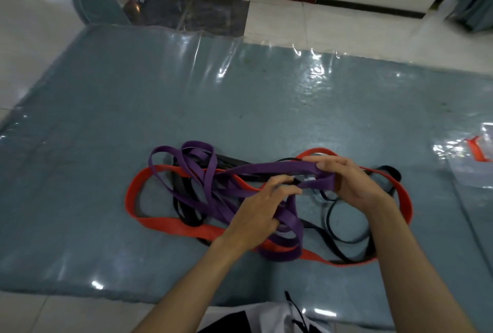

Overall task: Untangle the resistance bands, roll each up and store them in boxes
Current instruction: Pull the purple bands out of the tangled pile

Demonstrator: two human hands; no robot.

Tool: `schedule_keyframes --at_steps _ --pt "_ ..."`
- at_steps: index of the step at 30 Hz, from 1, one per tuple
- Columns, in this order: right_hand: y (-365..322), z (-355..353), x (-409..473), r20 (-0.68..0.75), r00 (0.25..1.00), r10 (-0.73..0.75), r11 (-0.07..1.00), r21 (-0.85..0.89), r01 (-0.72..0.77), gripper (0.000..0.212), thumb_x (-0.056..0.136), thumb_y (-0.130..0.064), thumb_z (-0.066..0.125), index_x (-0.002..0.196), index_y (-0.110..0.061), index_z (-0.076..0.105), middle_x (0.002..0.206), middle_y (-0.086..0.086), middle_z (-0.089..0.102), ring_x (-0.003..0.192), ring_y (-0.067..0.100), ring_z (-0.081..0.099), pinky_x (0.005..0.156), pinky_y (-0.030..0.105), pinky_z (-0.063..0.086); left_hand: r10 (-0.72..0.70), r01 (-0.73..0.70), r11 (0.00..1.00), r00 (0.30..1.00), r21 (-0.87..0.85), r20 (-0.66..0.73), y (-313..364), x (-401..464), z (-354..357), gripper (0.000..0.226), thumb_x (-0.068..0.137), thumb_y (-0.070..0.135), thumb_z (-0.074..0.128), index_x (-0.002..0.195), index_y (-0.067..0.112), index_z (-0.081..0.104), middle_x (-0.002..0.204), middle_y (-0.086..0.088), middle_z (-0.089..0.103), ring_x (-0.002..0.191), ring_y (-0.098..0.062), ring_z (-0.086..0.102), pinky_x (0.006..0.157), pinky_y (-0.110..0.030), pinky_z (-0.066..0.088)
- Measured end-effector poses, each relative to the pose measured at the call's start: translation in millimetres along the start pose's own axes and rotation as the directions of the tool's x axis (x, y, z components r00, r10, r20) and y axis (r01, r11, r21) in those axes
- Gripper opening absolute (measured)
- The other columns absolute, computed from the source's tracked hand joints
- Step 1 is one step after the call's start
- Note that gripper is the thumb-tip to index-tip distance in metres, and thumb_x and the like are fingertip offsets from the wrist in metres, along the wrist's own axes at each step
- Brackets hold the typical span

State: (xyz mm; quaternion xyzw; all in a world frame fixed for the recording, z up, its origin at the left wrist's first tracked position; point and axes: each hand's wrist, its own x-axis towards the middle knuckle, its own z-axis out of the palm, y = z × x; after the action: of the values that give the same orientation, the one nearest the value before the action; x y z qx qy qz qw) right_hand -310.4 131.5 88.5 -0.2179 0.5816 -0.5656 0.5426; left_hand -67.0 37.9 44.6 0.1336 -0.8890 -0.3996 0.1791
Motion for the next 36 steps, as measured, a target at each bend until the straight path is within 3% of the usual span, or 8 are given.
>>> schedule_keyframes --at_steps 4,9,16,21,24,27,31,36 --pt "7 12 9 -0.154 0.988 -0.002 0.988 -0.151 -0.021 0.027 0.098 -0.007 0.064 0.12 -0.011 0.078 0.113 0.011 0.078 0.096 0.023 0.072 0.078 0.029 0.061 -0.105 0.094 0.987 0.991 -0.127 -0.08 -8 8 -7 0.094 0.063 -0.012 0.056 0.138 0.044 0.047 0.148 0.021 0.042 0.095 -0.012 0.06 0.075 -0.051 0.056" --pt "42 13 21 -0.349 0.932 0.095 0.959 -0.218 -0.179 0.018 0.1 -0.007 0.065 0.113 -0.009 0.076 0.1 0.013 0.074 0.091 0.022 0.069 0.077 0.032 0.061 -0.187 0.185 0.982 0.981 -0.037 -0.048 -36 35 -38 0.074 0.076 -0.012 0.065 0.134 0.033 0.061 0.124 0.009 0.053 0.088 -0.005 0.052 0.081 -0.032 0.051" --pt "100 -4 26 -0.526 0.806 0.272 0.909 -0.133 -0.394 0.02 0.1 -0.01 0.063 0.112 0.003 0.073 0.099 0.017 0.068 0.085 0.026 0.066 0.076 0.038 0.058 -0.266 0.305 0.946 0.925 -0.109 0.272 -83 28 -56 0.074 0.094 0.001 0.072 0.151 0.043 0.048 0.135 0.017 0.045 0.122 -0.007 0.057 0.1 -0.025 0.056" --pt "126 -8 21 -0.496 0.807 0.321 0.886 -0.142 -0.44 0.013 0.104 -0.019 0.06 0.105 -0.007 0.066 0.103 0.016 0.065 0.08 0.024 0.063 0.068 0.035 0.056 -0.268 0.181 0.931 0.929 0.316 0.257 -119 -2 -75 0.078 0.083 -0.011 0.06 0.149 0.032 0.053 0.151 0.009 0.045 0.143 -0.016 0.041 0.112 -0.038 0.044" --pt "137 -6 24 -0.459 0.847 0.268 0.867 -0.268 -0.419 0.026 0.105 -0.036 0.062 0.115 -0.012 0.063 0.106 0.013 0.066 0.093 0.026 0.066 0.085 0.046 0.058 -0.329 0.055 0.833 0.849 0.551 0.413 -139 -18 -85 0.093 0.078 -0.006 0.062 0.159 0.033 0.039 0.172 0.003 0.023 0.161 -0.021 0.011 0.131 -0.047 0.015" --pt "139 -2 28 -0.433 0.865 0.254 0.858 -0.311 -0.409 0.039 0.099 -0.054 0.064 0.117 -0.019 0.064 0.11 0.005 0.07 0.101 0.024 0.07 0.082 0.041 0.058 -0.396 -0.022 0.768 0.769 0.641 0.501 -150 -26 -85 0.105 0.081 0.002 0.069 0.165 0.038 0.018 0.176 0.006 0.007 0.163 -0.02 -0.006 0.131 -0.046 -0.006" --pt "137 0 40 -0.377 0.881 0.287 0.846 -0.332 -0.417 0.039 0.092 -0.057 0.072 0.11 -0.025 0.056 0.112 0.003 0.068 0.097 0.018 0.07 0.066 0.029 0.056 -0.326 -0.151 0.673 0.819 0.724 0.473 -157 -25 -77 0.108 0.08 0.006 0.076 0.167 0.033 0.017 0.174 0.002 0.02 0.162 -0.026 0.01 0.13 -0.055 0.005" --pt "150 -10 54 -0.402 0.865 0.299 0.833 -0.332 -0.442 0.044 0.089 -0.047 0.08 0.111 -0.019 0.055 0.11 0.007 0.069 0.094 0.02 0.071 0.067 0.031 0.058 -0.246 -0.171 0.645 0.876 0.745 0.414 -165 -13 -67 0.1 0.067 0.001 0.081 0.157 0.026 0.044 0.146 -0.005 0.055 0.136 -0.028 0.052 0.112 -0.056 0.037"
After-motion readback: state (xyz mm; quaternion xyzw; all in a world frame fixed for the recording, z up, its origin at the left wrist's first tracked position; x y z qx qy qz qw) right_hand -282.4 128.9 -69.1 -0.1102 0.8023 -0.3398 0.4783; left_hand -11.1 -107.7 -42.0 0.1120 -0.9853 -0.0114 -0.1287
